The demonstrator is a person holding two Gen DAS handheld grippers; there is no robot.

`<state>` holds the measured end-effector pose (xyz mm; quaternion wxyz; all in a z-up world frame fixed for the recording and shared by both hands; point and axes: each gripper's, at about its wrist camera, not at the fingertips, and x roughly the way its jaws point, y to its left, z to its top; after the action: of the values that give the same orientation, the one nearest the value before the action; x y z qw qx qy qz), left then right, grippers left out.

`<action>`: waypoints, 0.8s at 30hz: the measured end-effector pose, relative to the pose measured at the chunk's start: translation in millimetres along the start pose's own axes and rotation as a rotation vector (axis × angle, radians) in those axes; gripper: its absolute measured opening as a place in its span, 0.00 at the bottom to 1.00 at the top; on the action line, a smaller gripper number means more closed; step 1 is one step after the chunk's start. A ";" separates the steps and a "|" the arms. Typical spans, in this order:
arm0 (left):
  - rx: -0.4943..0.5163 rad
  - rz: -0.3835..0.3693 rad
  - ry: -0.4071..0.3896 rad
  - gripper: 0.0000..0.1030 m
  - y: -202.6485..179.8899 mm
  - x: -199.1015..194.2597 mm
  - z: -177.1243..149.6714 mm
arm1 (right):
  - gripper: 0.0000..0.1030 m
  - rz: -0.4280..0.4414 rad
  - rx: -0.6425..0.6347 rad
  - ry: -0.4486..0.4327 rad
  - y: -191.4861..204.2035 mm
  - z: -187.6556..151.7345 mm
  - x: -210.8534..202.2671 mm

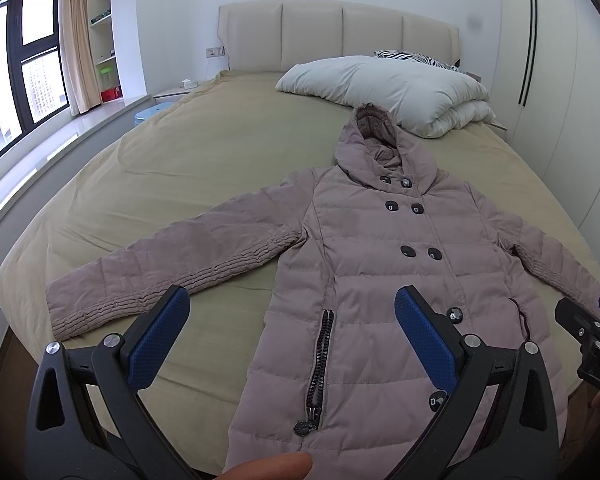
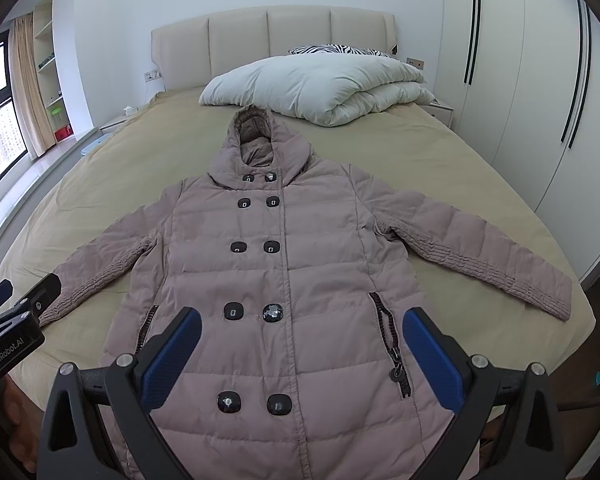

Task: Fold large clothes
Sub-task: 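Grasp the sleeve cuff with the right gripper and lift it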

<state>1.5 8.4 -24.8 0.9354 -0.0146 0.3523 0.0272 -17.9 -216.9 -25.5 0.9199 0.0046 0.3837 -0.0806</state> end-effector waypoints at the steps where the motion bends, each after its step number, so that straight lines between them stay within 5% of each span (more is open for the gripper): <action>1: 0.001 0.005 -0.001 1.00 -0.9 1.1 -2.1 | 1.00 -0.001 0.000 0.002 2.1 -3.8 2.3; 9: -0.017 -0.032 0.079 1.00 -12.2 40.9 -3.5 | 1.00 0.090 0.122 -0.024 -38.6 -0.6 12.5; 12: -0.034 -0.124 0.134 1.00 -15.8 66.6 -7.3 | 1.00 0.170 0.305 -0.077 -104.5 1.1 28.0; 15: -0.086 -0.214 0.218 1.00 -22.5 102.4 -9.8 | 1.00 0.163 0.546 -0.102 -190.4 -13.7 56.6; 18: -0.085 -0.288 0.166 1.00 -33.8 124.5 -9.6 | 0.94 0.143 0.843 -0.103 -285.2 -47.6 87.8; 20: -0.048 -0.293 0.133 1.00 -48.0 135.0 -6.5 | 0.88 0.127 1.048 -0.101 -338.2 -79.5 102.4; 24: -0.034 -0.293 0.237 1.00 -71.5 164.3 5.9 | 0.77 0.102 1.240 -0.108 -398.0 -120.2 115.8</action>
<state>133.0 -56.0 -128.2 0.8810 -0.0845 0.4535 -0.1052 -82.8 -618.0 -170.9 0.7669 0.5520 0.2176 -0.2445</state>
